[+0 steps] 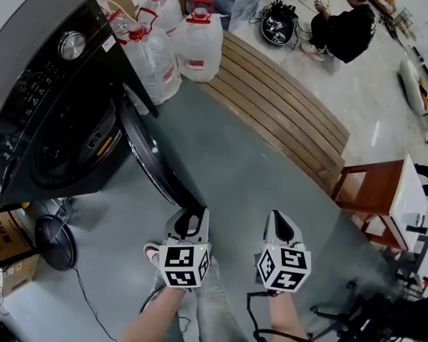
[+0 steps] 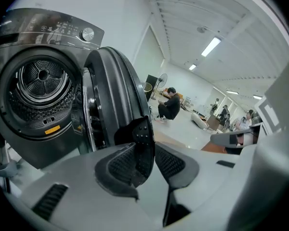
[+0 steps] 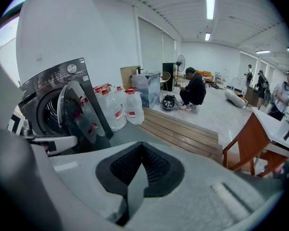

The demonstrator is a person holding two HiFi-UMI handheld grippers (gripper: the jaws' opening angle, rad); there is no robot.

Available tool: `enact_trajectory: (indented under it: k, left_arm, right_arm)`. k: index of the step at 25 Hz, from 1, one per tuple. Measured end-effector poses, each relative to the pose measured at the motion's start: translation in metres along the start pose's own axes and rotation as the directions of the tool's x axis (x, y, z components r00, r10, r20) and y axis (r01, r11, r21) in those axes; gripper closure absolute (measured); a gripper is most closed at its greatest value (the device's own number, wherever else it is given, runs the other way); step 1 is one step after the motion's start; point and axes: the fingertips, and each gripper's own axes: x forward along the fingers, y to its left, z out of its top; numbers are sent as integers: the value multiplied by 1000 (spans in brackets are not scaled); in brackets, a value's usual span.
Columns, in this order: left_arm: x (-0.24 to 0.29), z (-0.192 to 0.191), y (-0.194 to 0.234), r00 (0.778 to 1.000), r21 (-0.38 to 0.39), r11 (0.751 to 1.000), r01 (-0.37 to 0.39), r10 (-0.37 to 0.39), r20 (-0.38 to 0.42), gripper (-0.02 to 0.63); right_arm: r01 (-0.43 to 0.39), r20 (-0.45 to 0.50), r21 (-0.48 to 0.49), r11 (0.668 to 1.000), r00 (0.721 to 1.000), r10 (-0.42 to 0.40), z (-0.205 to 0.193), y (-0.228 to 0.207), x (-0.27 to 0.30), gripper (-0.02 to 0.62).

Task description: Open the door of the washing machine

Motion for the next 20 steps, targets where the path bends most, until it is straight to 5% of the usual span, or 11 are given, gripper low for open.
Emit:
enact_trajectory:
  k: [20]
  left_arm:
    - [33, 16, -29, 999, 35, 998, 54, -54, -4, 488]
  right_arm:
    - [34, -9, 45, 998, 999, -34, 1, -22, 5, 591]
